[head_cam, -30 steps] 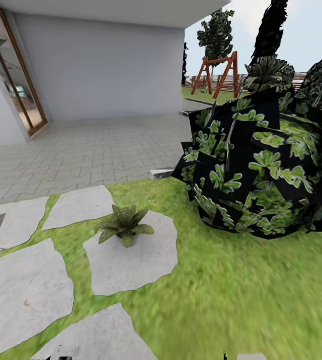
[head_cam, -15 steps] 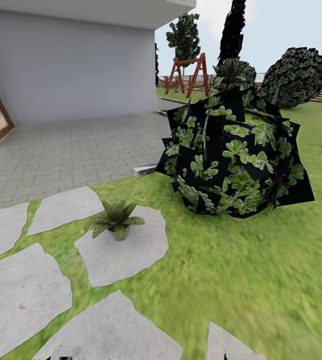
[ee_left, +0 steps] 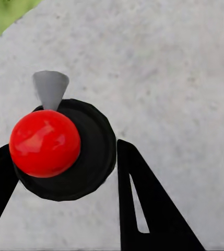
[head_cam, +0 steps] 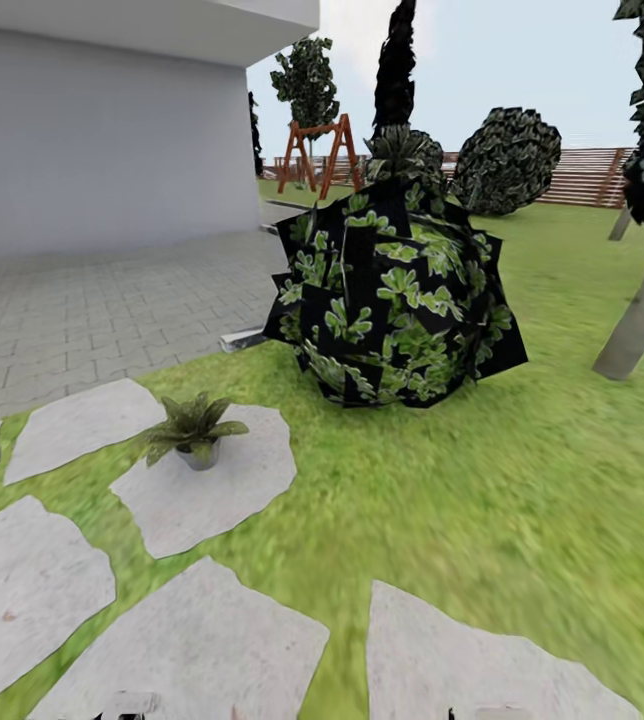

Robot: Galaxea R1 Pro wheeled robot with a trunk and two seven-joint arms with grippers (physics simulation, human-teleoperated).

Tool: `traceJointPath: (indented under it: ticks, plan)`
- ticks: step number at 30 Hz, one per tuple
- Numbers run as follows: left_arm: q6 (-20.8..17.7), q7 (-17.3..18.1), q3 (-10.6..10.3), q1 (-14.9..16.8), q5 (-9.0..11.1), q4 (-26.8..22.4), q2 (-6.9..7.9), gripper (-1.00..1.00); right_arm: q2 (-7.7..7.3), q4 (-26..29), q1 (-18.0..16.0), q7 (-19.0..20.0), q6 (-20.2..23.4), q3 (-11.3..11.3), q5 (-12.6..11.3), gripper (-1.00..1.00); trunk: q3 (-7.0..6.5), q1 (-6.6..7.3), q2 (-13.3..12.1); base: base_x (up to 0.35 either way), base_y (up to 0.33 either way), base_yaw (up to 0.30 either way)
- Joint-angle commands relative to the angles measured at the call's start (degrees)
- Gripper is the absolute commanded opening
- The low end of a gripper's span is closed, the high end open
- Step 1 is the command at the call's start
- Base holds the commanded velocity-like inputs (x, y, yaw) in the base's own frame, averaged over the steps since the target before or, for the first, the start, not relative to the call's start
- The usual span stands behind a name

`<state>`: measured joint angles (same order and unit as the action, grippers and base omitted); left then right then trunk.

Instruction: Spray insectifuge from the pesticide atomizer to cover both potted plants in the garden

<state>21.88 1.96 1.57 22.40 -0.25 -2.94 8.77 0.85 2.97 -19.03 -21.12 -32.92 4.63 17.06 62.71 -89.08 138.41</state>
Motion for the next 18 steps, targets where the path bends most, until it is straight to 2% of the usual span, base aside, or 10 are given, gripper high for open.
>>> traceJointPath:
  ticks: [1, 15, 18]
  plan:
    - [0.2, 0.2, 0.2, 0.0, 0.0, 0.0, 0.02, -1.0, 0.03, -0.1, 0.0, -0.2, -0.1, 0.5, 0.6, 1.0, 0.04, 0.04, 0.0, -0.212, -0.014, -0.3]
    - [0.2, 0.2, 0.2, 0.0, 0.1, 0.0, -0.11, -1.0, 0.11, -0.2, 0.0, -0.2, -0.1, 0.4, 0.6, 1.0, 0.04, 0.04, 0.0, -0.02, -0.001, -0.3]
    - [0.2, 0.2, 0.2, 0.0, 0.7, 0.0, -0.15, -1.0, 0.04, -0.2, 0.0, -0.2, -0.2, 0.5, 0.6, 1.0, 0.04, 0.04, 0.0, 0.0, 0.0, -0.3]
